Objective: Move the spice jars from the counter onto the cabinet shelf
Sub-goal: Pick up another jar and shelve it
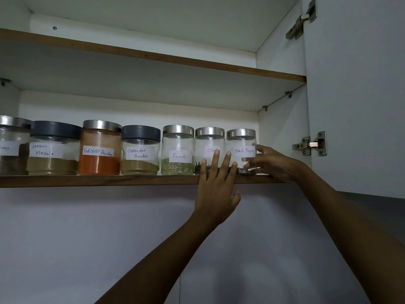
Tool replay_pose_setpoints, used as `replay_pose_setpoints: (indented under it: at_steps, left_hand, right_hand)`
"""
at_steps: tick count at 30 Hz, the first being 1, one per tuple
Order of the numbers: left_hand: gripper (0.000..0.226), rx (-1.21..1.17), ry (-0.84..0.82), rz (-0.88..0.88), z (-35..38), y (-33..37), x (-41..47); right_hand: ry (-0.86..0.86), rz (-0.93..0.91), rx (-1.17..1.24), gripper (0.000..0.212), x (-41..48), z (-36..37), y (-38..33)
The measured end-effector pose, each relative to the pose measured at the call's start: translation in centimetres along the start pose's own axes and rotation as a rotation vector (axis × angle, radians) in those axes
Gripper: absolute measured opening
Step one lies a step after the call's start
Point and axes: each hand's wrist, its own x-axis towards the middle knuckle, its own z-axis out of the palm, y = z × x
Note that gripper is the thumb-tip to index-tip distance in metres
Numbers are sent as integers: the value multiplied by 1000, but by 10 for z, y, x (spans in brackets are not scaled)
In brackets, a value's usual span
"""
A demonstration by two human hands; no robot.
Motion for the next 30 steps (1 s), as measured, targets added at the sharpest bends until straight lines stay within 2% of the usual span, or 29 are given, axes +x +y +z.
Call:
replay_pose_setpoints:
  at_steps: [8, 10, 12, 13, 16, 19, 22, 25, 30]
  left_hand:
    - [71, 0, 24, 14, 2, -2, -2]
    - [71, -1, 27, 7, 0, -2, -3]
    - [70, -19, 41, 12, -3, -3, -7]
    - [69, -42, 56, 23, -5, -4, -9]
    - [60, -136, 108, 95, -14, -10, -18]
    - [50, -234, 158, 150, -29, -16, -30]
    - [35, -354, 233, 135, -47, -25, -47]
    - [24, -489, 232, 30, -68, -34, -69]
    - [15, -711, -22, -318, -105, -53, -129]
  right_hand:
    - [13, -21, 13, 64, 1, 4, 1]
    - [28, 2, -1, 82, 2, 3, 1]
    - [49, 38, 10, 110, 1, 3, 2]
    - [73, 41, 8, 115, -1, 4, 2]
    - [240, -21, -92, 103, -15, 16, 4]
    - [497, -143, -198, 95, -43, 43, 8]
    - [702, -295, -186, 72, -75, 75, 16]
    - [711, -348, -170, 47, -106, 114, 19]
    - [592, -272, -112, 21, -153, 197, 32]
